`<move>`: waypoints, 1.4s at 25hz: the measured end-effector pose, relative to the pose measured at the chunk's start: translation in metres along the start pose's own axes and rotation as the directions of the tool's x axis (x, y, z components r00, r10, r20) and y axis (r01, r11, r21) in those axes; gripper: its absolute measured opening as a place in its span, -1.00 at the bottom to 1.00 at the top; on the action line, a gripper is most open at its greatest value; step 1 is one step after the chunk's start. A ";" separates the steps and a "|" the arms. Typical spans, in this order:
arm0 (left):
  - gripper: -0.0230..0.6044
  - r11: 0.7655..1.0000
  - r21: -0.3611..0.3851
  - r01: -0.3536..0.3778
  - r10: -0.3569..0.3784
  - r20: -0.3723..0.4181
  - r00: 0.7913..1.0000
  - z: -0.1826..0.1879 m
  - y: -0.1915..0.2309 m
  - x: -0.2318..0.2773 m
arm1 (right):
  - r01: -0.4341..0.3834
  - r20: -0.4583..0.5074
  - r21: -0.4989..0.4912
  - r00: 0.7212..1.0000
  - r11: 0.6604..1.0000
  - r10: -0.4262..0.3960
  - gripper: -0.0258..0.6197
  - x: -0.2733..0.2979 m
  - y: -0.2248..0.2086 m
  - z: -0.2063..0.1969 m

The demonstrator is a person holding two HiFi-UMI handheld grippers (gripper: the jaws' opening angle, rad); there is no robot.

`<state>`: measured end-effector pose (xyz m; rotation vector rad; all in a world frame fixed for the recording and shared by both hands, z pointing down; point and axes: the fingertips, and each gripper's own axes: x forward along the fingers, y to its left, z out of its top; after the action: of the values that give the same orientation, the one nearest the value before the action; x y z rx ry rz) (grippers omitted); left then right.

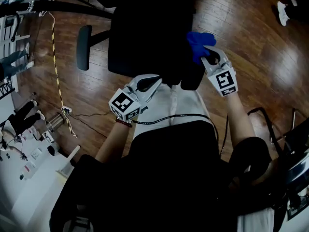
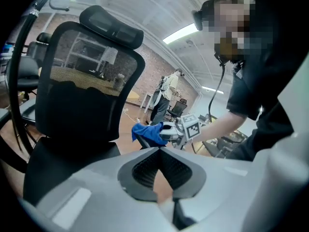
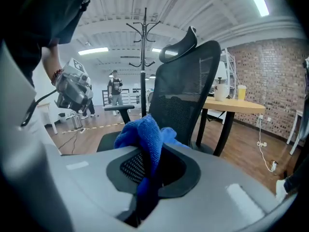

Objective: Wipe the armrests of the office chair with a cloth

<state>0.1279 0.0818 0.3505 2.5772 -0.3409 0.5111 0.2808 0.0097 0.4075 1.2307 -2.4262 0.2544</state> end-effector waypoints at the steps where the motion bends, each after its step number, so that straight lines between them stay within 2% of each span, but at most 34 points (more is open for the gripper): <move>1: -0.91 1.000 -0.003 0.000 0.000 0.000 1.000 0.002 -0.001 0.001 | -0.002 -0.004 -0.010 1.000 1.000 0.002 -0.80 -0.004 0.006 -0.002; 6: -0.91 1.000 -0.020 -0.009 0.009 0.023 1.000 0.021 -0.014 0.014 | -0.042 -0.042 0.013 0.998 0.999 0.042 -0.80 -0.023 0.035 -0.015; 9: -0.91 1.000 -0.016 -0.019 0.019 0.040 0.999 0.037 -0.023 0.021 | -0.114 -0.082 0.011 0.990 0.993 0.115 -0.79 -0.039 0.061 -0.025; 13: -0.91 1.000 0.005 -0.024 0.024 0.057 0.998 0.054 -0.030 0.011 | -0.215 -0.172 -0.005 0.962 0.977 0.211 -0.79 -0.062 0.095 -0.040; 16: -0.91 0.998 0.001 -0.059 0.059 0.095 0.994 0.058 -0.018 -0.023 | -0.251 -0.229 0.038 0.940 0.967 0.253 -0.79 -0.073 0.120 -0.051; 18: -0.91 0.995 -0.013 -0.101 0.102 0.134 0.986 0.057 -0.005 -0.063 | -0.276 -0.284 0.072 0.916 0.958 0.285 -0.79 -0.078 0.141 -0.057; 21: -0.91 0.989 -0.039 -0.141 0.146 0.208 0.967 0.055 0.016 -0.132 | -0.336 -0.420 0.111 0.837 0.935 0.351 -0.79 -0.082 0.189 -0.063; 22: -0.91 0.991 -0.038 -0.129 0.135 0.233 0.963 0.052 0.022 -0.151 | -0.330 -0.442 0.125 0.826 0.936 0.350 -0.79 -0.079 0.204 -0.060; 23: -0.91 0.994 -0.029 -0.103 0.107 0.256 0.961 0.049 0.026 -0.165 | -0.294 -0.434 0.139 0.840 0.946 0.325 -0.79 -0.075 0.215 -0.051; 24: -0.91 0.998 -0.008 -0.067 0.067 0.271 0.960 0.046 0.026 -0.176 | -0.232 -0.399 0.154 0.875 0.960 0.276 -0.79 -0.069 0.221 -0.033; 26: -0.91 0.998 0.055 0.004 -0.019 0.278 0.960 0.046 0.020 -0.197 | -0.072 -0.269 0.182 0.956 0.981 0.120 -0.79 -0.060 0.224 0.023; 27: -0.91 0.996 0.085 0.032 -0.055 0.279 0.959 0.050 0.017 -0.209 | -0.003 -0.177 0.191 0.983 0.982 0.037 -0.79 -0.057 0.224 0.060; 28: -0.91 0.992 0.112 0.055 -0.085 0.283 0.955 0.056 0.014 -0.223 | 0.049 -0.072 0.198 0.997 0.979 -0.035 -0.79 -0.057 0.225 0.100; 29: -0.91 0.989 0.133 0.071 -0.108 0.294 0.950 0.063 0.011 -0.237 | 0.082 0.037 0.204 0.995 0.975 -0.091 -0.79 -0.059 0.228 0.143; 30: -0.91 0.986 0.149 0.080 -0.124 0.312 0.942 0.070 0.008 -0.253 | 0.101 0.140 0.211 0.981 0.972 -0.133 -0.79 -0.065 0.234 0.186; 32: -0.91 0.983 0.166 0.081 -0.138 0.366 0.920 0.087 -0.001 -0.286 | 0.122 0.313 0.212 0.932 0.970 -0.186 -0.79 -0.083 0.253 0.268; 35: -0.91 0.976 0.208 0.060 -0.144 0.418 0.897 0.114 -0.023 -0.328 | 0.202 0.444 0.183 0.856 0.962 -0.264 -0.79 -0.118 0.280 0.352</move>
<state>-0.1263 0.0913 0.1126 2.8661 -0.3118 -0.0809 0.0217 0.1435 0.0452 1.8075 -2.6420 0.0449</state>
